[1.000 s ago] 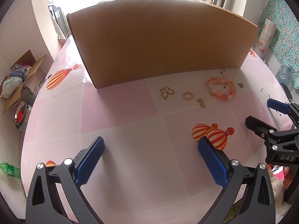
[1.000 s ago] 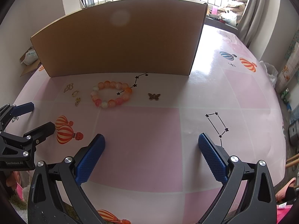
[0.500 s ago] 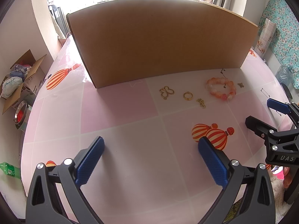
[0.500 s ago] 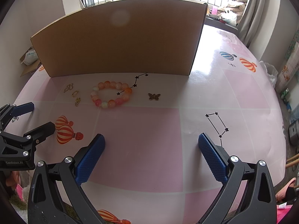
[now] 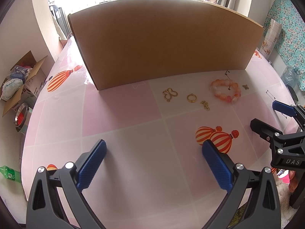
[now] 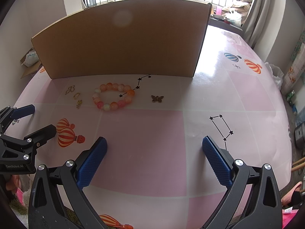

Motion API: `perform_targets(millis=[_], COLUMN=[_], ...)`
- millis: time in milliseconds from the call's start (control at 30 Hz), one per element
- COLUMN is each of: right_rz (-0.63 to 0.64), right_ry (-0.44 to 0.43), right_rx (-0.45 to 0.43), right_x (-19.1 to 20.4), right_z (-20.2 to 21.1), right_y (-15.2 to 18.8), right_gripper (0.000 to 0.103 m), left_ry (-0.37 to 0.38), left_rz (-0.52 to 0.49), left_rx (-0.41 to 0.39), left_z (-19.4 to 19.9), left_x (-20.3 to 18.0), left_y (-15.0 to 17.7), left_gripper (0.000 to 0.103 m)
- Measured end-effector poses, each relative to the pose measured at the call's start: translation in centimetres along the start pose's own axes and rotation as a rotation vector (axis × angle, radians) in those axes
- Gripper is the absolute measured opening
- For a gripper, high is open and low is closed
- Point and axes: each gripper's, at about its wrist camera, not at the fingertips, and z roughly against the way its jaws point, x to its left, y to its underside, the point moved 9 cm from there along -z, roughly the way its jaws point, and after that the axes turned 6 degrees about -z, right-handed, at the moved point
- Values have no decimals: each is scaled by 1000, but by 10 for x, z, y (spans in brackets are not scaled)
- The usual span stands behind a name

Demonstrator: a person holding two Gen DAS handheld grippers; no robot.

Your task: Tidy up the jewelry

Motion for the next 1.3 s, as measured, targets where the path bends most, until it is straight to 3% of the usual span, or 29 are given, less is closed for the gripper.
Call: perform_targets(millis=[767, 867, 1033, 1300], right_rz=[-1, -4, -93, -135], right_ry=[-10, -46, -198, -211], right_rx=[-7, -13, -52, -59], right_x=[-3, -2, -15, -38], right_z=[2, 4, 19, 29], right_y=[0, -2, -7, -6], right_gripper=[95, 95, 95, 94], left_ry=[0, 2, 6, 20], left_rz=[-1, -5, -11, 16], left_rx=[1, -1, -13, -59], left_z=[0, 0, 1, 8], left_x=[0, -1, -2, 2], left_y=[0, 0, 1, 3], left_gripper=[99, 99, 99, 99])
